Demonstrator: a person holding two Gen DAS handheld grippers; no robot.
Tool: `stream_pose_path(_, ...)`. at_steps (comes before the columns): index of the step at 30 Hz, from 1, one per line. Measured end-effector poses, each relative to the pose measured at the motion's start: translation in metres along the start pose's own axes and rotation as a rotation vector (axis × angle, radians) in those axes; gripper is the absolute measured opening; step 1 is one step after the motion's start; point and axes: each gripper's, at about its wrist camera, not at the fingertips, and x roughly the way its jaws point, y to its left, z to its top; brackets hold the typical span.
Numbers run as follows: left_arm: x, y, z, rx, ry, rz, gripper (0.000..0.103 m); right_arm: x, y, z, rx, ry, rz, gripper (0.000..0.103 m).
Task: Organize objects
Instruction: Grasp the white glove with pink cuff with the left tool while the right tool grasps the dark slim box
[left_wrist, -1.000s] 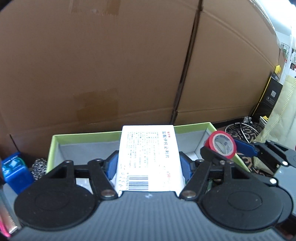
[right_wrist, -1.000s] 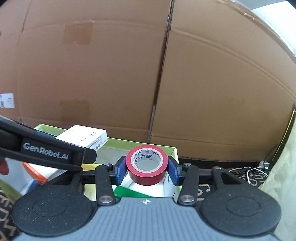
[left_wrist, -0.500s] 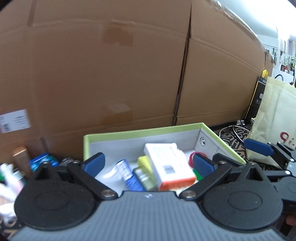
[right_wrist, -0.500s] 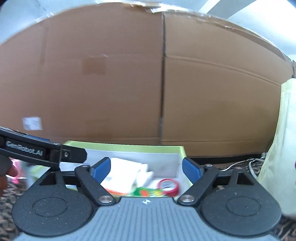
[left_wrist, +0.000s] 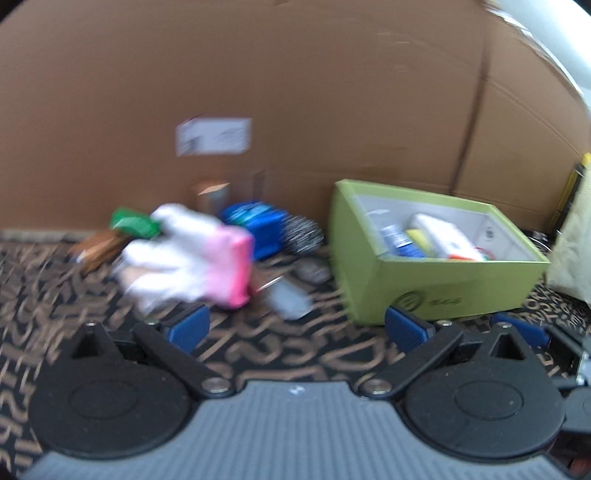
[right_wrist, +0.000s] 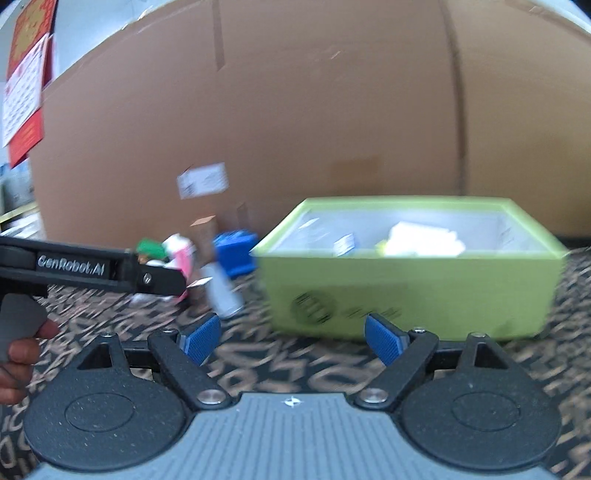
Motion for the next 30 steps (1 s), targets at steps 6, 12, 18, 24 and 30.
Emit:
stream_pose_path(6,-0.002,0.059,-0.015,-0.129,0.027,0.069,0.103,0.024,0.042,-0.014,-0.051,0.089,0.073,0.077)
stream_pose_path(12,0.022,0.08,0.004,-0.197,0.02,0.088,0.103,0.027,0.064,-0.015,-0.072,0.108,0.082,0.071)
stream_pose_path(18,0.052,0.065,0.038,-0.247,-0.048,0.047,0.103,0.029,0.071,-0.015,-0.089,0.125,0.061,0.071)
stream_pose_path(24,0.087,0.078,0.045,-0.222,0.097,-0.007,0.018,0.026,0.069,-0.012,-0.1,0.108,0.042,0.071)
stream_pose_path(30,0.05,0.108,0.017,-0.208,0.107,-0.03,0.007,0.039,0.073,-0.012,-0.098,0.12,0.065,0.071)
